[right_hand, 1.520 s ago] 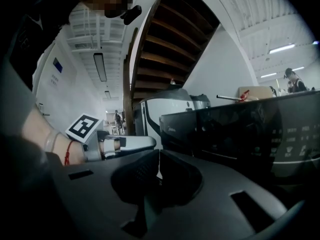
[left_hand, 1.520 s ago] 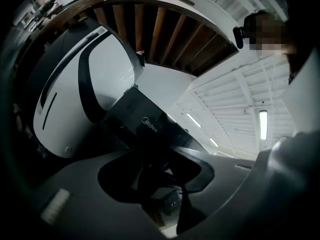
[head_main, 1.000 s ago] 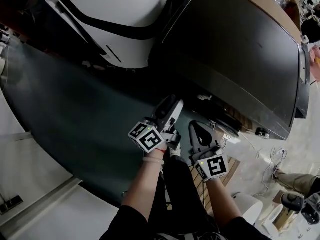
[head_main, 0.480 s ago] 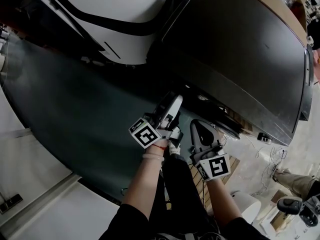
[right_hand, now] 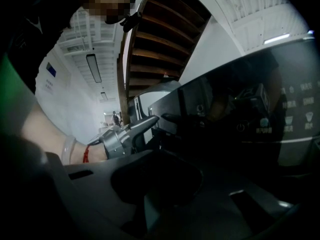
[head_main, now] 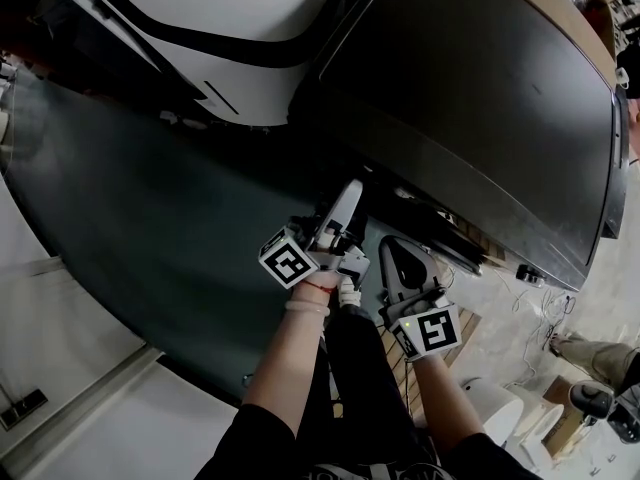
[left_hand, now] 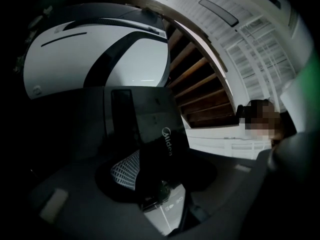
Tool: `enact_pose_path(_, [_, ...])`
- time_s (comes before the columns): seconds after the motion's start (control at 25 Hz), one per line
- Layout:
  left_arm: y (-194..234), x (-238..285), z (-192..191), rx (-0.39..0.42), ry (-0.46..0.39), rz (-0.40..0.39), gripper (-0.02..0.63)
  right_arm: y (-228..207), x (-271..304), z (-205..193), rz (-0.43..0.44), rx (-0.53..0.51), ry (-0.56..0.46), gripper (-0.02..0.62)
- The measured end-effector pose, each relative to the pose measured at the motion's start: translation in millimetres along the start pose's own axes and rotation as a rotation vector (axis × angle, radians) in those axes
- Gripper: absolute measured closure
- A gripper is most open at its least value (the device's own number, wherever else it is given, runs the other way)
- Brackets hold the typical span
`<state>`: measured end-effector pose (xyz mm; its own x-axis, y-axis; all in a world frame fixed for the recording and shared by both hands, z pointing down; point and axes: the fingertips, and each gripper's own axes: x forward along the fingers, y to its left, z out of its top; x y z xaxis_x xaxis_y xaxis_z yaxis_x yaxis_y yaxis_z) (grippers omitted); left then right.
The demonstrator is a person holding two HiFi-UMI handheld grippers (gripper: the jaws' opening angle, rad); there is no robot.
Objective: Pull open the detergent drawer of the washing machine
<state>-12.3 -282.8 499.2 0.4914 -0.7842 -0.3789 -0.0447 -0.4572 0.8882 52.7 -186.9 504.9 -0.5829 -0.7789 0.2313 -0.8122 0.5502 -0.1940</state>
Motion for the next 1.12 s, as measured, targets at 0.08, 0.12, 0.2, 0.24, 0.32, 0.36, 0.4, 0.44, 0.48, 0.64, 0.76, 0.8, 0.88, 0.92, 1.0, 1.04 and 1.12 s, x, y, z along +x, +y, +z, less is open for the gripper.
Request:
enact_pose_path(0.08, [2,1,0,-0.014,-0.01,0.002,0.415,0,0,0,0.001,0.003,-0.007,0.583])
enact_pose_path(0.12, [2,2,-1,-0.017,-0.012,0.002,0.423,-1,0,-1,-0.002,0.002,-0.004,0.583])
enact_pose_path(0.2, [3,2,-2,-0.028,-0.013,0.0,0.434,-1,-2,-3,-0.008,0.001,0.009,0.583])
enact_pose_path(0.24, [3,1,-2,-0.038,-0.014,-0.001,0.44,-1,-3,-4,-0.008,0.001,0.011,0.583])
enact_pose_path(0.32, [3,-1,-2,-0.052,-0.013,0.0,0.451,1,-4,-2,-0.006,-0.003,0.007,0.583])
enact_pose_path(0.36, [3,-3,-2,-0.054,-0.013,0.0,0.453,1,-4,0,-0.005,-0.006,-0.002,0.583])
enact_pose_path(0.4, [2,-4,-1,-0.056,-0.014,-0.003,0.453,1,-5,2,-0.004,-0.007,-0.017,0.583])
enact_pose_path(0.44, [1,-5,-1,-0.063,-0.019,-0.009,0.454,2,-5,5,-0.004,-0.005,-0.029,0.583])
enact_pose_path(0.48, [-2,-6,-1,-0.077,-0.027,-0.02,0.454,2,-6,5,-0.007,-0.004,-0.028,0.583])
enact_pose_path(0.64, [-11,-9,0,-0.115,-0.04,-0.049,0.457,4,-9,0,-0.025,-0.007,0.004,0.583])
enact_pose_path(0.76, [-6,-20,-1,-0.091,-0.018,-0.017,0.457,10,-9,-1,-0.025,-0.01,0.002,0.583])
enact_pose_path(0.8, [-5,-23,-1,-0.083,-0.011,-0.008,0.457,12,-10,-1,-0.024,-0.011,0.003,0.583])
enact_pose_path(0.88, [-8,-28,-1,-0.092,-0.01,-0.014,0.457,17,-11,-1,-0.027,-0.011,0.004,0.583])
enact_pose_path(0.92, [-12,-30,0,-0.102,-0.014,-0.024,0.457,20,-11,-1,-0.028,-0.012,0.004,0.583])
enact_pose_path(1.0, [-15,-36,0,-0.108,-0.019,-0.033,0.459,24,-12,0,-0.03,-0.013,0.002,0.583])
enact_pose_path(1.04, [-15,-40,1,-0.103,-0.017,-0.029,0.459,25,-12,0,-0.03,-0.014,0.0,0.583])
enact_pose_path(1.12, [-14,-46,0,-0.097,-0.014,-0.017,0.46,28,-13,0,-0.031,-0.016,-0.002,0.583])
